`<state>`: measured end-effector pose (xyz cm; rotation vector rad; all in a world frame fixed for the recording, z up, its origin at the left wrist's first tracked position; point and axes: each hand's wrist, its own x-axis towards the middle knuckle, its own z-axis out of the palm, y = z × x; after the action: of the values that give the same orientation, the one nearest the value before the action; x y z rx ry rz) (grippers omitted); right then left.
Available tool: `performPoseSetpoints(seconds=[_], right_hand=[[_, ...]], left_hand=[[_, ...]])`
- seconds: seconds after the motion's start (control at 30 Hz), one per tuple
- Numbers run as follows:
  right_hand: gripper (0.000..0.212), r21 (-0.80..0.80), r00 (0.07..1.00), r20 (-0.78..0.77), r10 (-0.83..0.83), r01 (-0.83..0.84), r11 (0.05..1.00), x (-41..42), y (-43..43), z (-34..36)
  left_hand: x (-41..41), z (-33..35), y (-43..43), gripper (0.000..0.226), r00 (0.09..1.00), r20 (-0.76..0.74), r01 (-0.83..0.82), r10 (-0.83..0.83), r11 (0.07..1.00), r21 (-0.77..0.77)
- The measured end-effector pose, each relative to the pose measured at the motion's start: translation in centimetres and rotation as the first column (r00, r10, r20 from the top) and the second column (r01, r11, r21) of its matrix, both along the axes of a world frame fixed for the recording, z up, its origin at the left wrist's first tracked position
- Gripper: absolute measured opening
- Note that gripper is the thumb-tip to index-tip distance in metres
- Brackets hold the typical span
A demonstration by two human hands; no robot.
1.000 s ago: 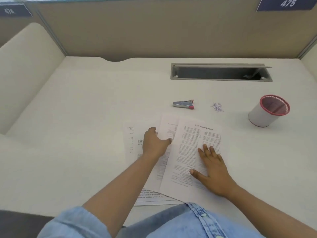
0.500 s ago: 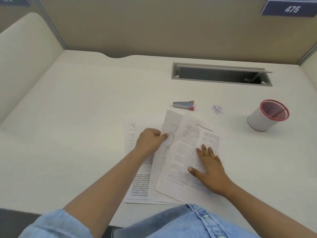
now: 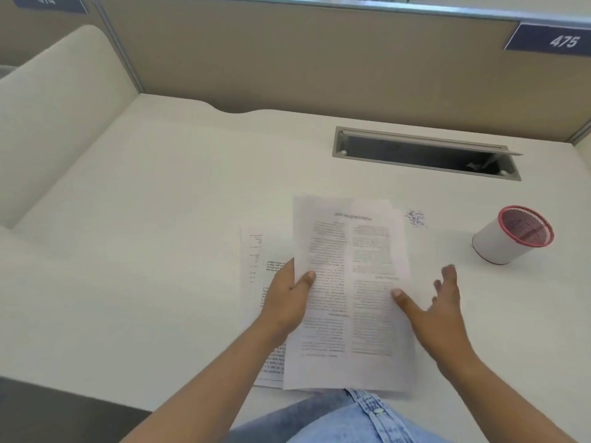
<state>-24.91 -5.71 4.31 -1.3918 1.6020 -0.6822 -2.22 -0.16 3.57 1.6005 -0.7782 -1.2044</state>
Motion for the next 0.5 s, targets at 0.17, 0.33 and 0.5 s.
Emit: performPoseSetpoints(seconds=[0.17, 0.33, 0.5], right_hand=[[0.055, 0.268, 0.915, 0.401, 0.045, -0.164, 0.949, -1.4, -0.3, 1.0], [0.044, 0.257, 0.876, 0.48, 0.043, -0.188, 0.948, -1.9, 0.4, 1.0], [0.063, 0.241, 0.883, 0.46, -0.091, -0.025, 0.97, -3.7, 0.9, 0.3]], left_hand=[[0.4, 1.1, 0.0, 0.025, 0.975, -0.222, -0.025, 0.023, 1.0, -0.004], [0.7, 1.2, -0.3, 0.029, 0.986, -0.138, 0.096, -0.095, 0.995, 0.0], [1.9, 0.2, -0.1, 0.046, 0.93, 0.359, 0.021, -0.079, 0.986, 0.165]])
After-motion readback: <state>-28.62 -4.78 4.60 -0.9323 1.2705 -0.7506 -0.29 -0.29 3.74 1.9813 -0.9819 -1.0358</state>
